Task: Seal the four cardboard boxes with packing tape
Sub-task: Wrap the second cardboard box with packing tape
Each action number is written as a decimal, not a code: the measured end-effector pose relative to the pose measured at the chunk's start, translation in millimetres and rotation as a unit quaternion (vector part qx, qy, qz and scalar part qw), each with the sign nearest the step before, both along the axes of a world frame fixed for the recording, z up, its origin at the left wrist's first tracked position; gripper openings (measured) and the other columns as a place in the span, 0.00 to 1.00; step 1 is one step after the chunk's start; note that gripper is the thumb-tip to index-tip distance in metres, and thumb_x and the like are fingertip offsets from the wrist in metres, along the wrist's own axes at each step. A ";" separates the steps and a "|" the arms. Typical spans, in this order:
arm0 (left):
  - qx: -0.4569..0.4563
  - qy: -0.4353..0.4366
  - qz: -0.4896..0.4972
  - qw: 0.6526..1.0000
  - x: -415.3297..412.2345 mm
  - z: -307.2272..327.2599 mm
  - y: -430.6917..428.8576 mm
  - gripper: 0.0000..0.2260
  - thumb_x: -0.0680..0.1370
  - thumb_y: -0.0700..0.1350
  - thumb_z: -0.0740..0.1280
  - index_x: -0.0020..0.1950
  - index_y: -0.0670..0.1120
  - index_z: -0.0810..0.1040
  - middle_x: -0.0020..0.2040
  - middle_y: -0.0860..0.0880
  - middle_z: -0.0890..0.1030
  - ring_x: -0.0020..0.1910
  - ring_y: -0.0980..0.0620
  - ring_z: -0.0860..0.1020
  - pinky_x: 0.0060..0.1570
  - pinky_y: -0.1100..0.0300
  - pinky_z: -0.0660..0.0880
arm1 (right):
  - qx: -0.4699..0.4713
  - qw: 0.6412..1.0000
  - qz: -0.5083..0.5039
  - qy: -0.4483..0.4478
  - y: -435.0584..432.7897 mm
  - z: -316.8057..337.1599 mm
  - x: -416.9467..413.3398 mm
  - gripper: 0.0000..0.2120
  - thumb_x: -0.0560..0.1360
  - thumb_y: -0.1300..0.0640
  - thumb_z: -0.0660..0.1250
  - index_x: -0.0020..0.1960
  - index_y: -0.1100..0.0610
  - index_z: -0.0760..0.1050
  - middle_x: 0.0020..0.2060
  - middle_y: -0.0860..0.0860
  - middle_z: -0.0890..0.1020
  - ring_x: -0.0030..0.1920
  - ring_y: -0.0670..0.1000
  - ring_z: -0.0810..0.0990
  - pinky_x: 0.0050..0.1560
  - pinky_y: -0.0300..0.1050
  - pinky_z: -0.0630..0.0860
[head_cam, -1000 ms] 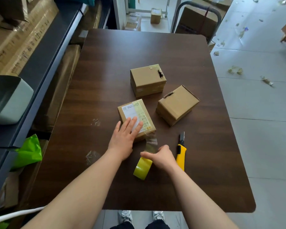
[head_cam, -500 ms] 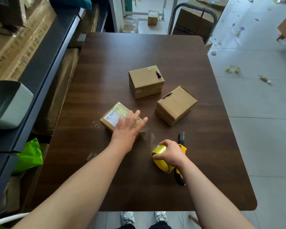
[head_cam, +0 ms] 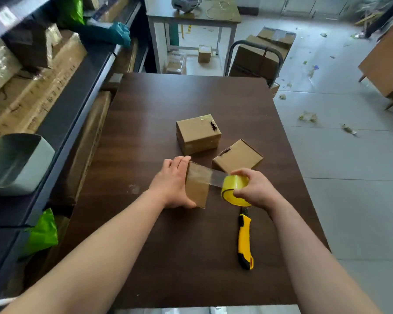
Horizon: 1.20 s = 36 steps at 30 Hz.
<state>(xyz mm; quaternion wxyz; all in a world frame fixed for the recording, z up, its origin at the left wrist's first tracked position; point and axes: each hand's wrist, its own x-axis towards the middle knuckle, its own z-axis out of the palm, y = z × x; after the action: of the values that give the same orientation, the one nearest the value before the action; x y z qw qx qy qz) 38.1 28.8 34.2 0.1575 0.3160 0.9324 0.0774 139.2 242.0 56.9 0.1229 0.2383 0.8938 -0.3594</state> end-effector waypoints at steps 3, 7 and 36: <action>0.038 -0.024 0.049 0.998 4.2 4.1 -14.7 0.57 0.58 0.65 0.77 0.77 0.52 0.48 0.73 0.52 0.58 0.71 0.46 0.57 0.67 0.45 0.67 | 0.034 0.997 0.047 0.054 -11.6 33.5 -7.9 0.26 0.65 0.48 0.77 0.61 0.45 0.76 0.52 0.45 0.75 0.54 0.49 0.73 0.52 0.43 0.73; 0.091 -0.074 0.077 0.990 16.4 -4.6 -38.8 0.54 0.57 0.66 0.77 0.75 0.56 0.51 0.72 0.53 0.61 0.69 0.47 0.61 0.67 0.45 0.67 | 0.055 0.993 0.095 0.051 -31.2 46.8 -12.6 0.28 0.65 0.42 0.77 0.62 0.48 0.76 0.53 0.44 0.73 0.53 0.46 0.70 0.51 0.42 0.70; -0.033 -0.046 -0.006 0.998 32.1 -10.7 -56.5 0.62 0.61 0.67 0.75 0.78 0.48 0.36 0.79 0.50 0.42 0.78 0.49 0.40 0.76 0.49 0.39 | 0.072 0.981 0.172 -0.061 -60.5 -32.1 -31.3 0.30 0.68 0.41 0.75 0.67 0.47 0.72 0.60 0.50 0.74 0.61 0.51 0.73 0.60 0.47 0.74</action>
<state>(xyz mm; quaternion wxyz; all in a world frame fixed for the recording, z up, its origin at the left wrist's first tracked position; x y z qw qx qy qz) 70.3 -27.7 23.6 0.2116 0.3125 0.9241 0.0601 107.9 181.5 24.8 0.2198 0.1112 0.9357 -0.2525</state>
